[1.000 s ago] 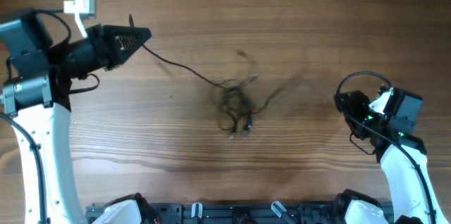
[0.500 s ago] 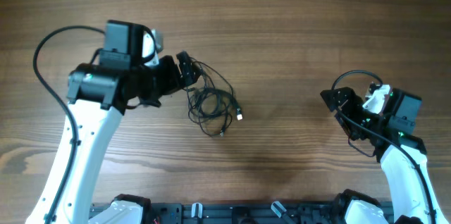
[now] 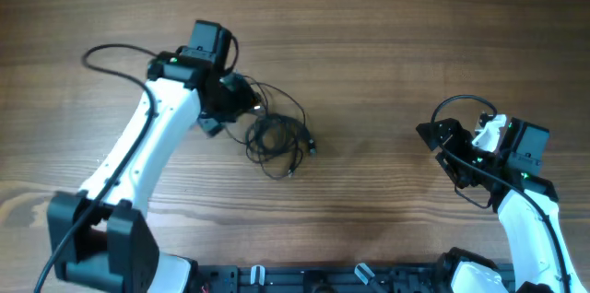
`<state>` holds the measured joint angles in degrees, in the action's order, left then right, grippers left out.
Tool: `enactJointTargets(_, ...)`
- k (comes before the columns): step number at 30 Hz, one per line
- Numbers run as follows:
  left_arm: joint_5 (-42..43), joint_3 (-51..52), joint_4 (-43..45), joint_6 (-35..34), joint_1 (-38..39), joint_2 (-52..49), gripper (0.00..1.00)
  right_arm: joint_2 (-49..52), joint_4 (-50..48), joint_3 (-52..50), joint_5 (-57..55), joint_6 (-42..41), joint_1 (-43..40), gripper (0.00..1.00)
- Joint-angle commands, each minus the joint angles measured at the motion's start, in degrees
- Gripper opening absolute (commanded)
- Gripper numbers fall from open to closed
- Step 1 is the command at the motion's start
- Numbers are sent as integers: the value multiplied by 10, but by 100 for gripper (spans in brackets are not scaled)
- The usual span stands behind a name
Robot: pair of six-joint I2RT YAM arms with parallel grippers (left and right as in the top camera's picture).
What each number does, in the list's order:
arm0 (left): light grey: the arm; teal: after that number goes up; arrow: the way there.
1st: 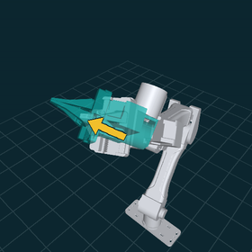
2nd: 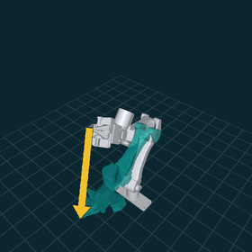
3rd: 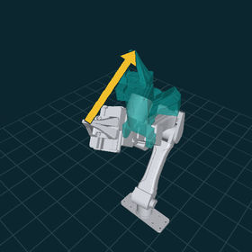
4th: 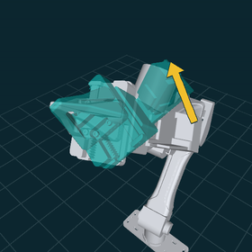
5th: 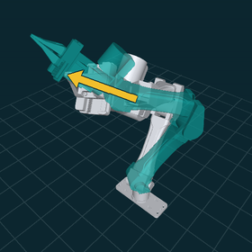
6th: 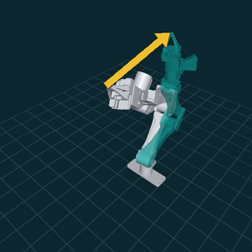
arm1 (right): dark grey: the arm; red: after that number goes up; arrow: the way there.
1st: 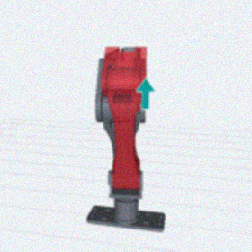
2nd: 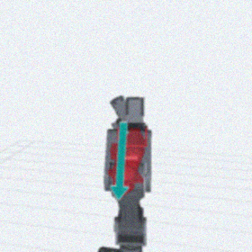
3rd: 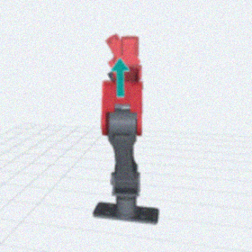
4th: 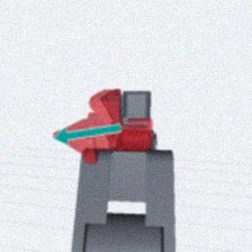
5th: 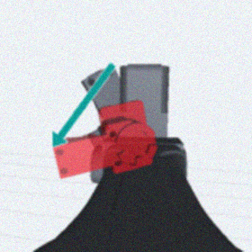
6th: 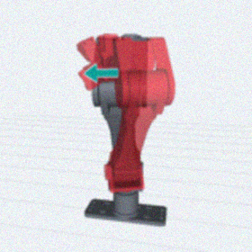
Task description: Untangle cables
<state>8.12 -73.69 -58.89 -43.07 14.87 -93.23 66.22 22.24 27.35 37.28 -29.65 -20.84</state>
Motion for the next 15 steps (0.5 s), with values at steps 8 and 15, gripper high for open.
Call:
enactJointTargets(8,-136,6,-55,-7,60,-82,71,3,1,-1,1,13,-2,100)
enactJointTargets(15,-198,6,-41,-46,60,-135,66,3,12,-1,-1,28,-2,99)
